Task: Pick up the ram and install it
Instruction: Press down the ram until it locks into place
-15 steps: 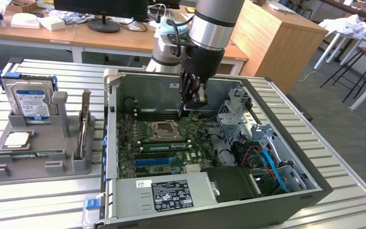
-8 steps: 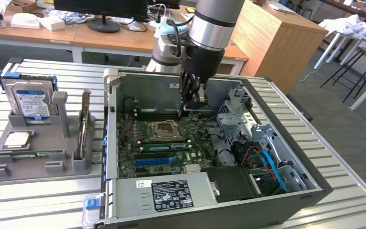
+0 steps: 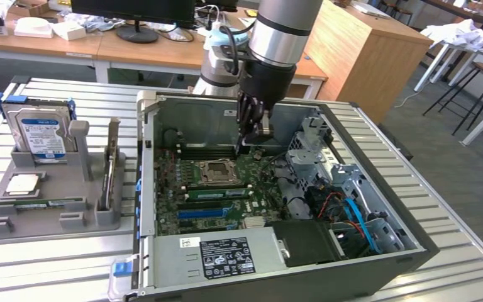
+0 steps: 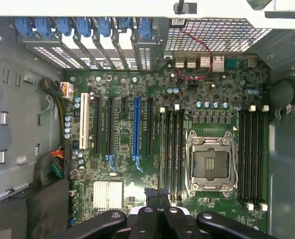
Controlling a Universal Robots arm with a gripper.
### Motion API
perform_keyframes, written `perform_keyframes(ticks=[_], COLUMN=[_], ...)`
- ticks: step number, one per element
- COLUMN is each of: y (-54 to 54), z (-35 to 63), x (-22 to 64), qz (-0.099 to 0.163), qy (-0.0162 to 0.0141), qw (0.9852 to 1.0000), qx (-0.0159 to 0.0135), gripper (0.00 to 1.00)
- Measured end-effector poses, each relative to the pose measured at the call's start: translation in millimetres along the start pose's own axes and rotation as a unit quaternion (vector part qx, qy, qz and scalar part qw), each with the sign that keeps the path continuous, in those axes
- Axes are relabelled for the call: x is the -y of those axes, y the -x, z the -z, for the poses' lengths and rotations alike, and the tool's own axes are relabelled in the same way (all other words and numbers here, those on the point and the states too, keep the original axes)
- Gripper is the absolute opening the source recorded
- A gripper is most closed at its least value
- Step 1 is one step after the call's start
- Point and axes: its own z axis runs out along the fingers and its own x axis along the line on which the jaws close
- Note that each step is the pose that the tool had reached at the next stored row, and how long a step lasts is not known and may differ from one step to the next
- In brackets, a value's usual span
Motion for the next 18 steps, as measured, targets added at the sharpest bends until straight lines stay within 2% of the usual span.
perform_keyframes(ticks=[4,9,12,14,18], y=[0.0,0.0,0.0,0.0,0.1], z=[-0.5,-1.5,-2.2,-2.7,-3.6], x=[-0.3,-0.2,-0.2,-0.2,-0.2], qz=[-0.031,-0.075,-0.102,-0.121,-0.156], qy=[0.0008,0.002,0.0027,0.0032,0.0041], qw=[0.9995,0.9972,0.9948,0.9927,0.9877], qx=[0.0011,0.0027,0.0037,0.0043,0.0056], gripper=[0.1,0.1,0.1,0.1,0.1])
